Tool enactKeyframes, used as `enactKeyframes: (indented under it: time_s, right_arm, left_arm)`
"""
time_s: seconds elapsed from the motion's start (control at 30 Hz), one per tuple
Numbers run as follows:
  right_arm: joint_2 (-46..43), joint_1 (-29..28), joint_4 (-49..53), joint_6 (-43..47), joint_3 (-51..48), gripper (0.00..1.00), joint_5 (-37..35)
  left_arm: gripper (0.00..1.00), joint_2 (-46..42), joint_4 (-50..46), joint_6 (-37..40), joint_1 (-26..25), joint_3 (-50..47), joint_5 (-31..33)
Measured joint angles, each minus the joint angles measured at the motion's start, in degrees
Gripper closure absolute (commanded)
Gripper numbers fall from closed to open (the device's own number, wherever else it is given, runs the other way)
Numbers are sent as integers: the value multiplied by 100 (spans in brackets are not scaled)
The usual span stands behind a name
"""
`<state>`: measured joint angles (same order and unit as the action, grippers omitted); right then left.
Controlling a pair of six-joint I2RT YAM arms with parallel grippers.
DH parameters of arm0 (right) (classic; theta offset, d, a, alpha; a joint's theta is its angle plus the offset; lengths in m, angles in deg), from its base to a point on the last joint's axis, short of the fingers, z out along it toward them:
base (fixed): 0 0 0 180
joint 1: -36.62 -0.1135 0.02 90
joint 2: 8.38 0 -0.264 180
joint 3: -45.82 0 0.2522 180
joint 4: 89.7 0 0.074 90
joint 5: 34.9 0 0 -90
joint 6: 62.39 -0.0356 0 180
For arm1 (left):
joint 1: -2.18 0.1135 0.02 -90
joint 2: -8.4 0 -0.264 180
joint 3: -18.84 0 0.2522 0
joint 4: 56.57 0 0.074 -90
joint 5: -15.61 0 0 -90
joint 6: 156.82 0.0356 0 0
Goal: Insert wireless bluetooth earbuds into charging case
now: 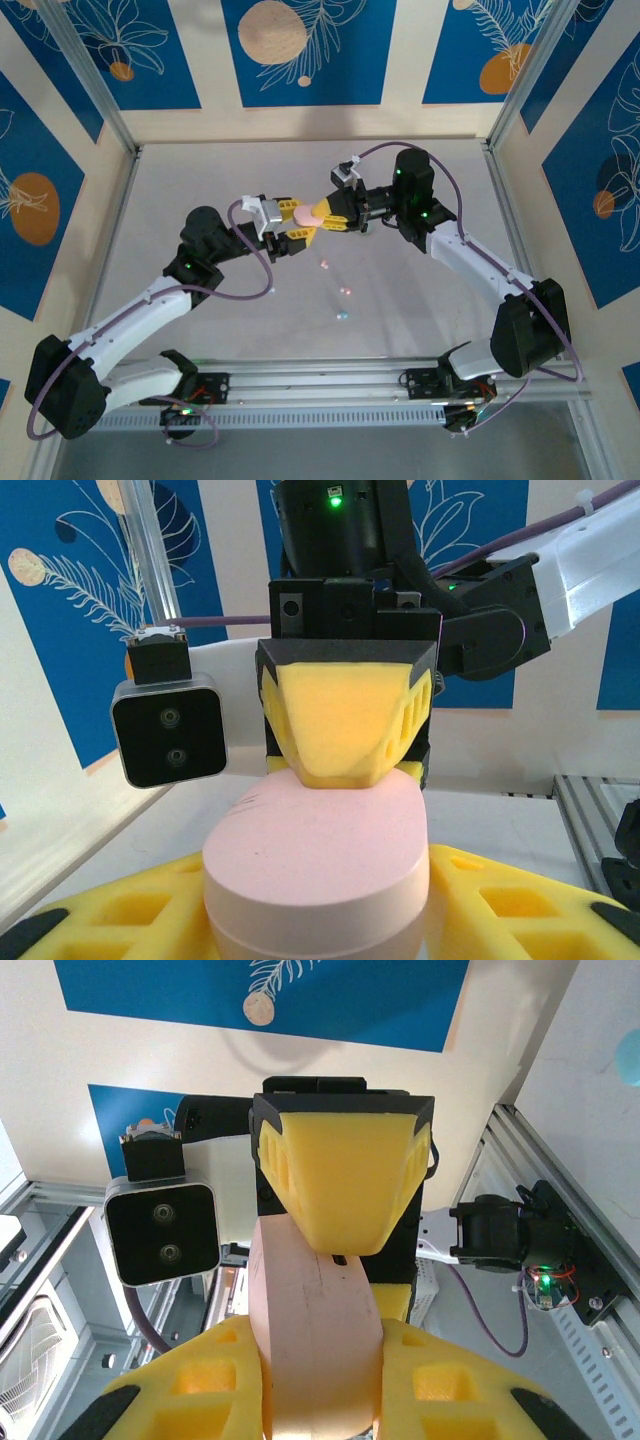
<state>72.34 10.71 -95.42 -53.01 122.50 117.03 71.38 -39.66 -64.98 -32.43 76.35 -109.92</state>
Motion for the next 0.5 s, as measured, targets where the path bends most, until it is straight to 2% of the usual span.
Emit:
enactKeyframes:
  time_s: [0.2, 0.5]
  right_arm:
    - [0, 0, -28, 2, 0, 87, 4]
    - [0, 0, -42, 4, -4, 87, 2]
  left_arm:
    - [59, 0, -2, -2, 0, 0, -2]
    - [58, 0, 17, -70, 0, 0, -4]
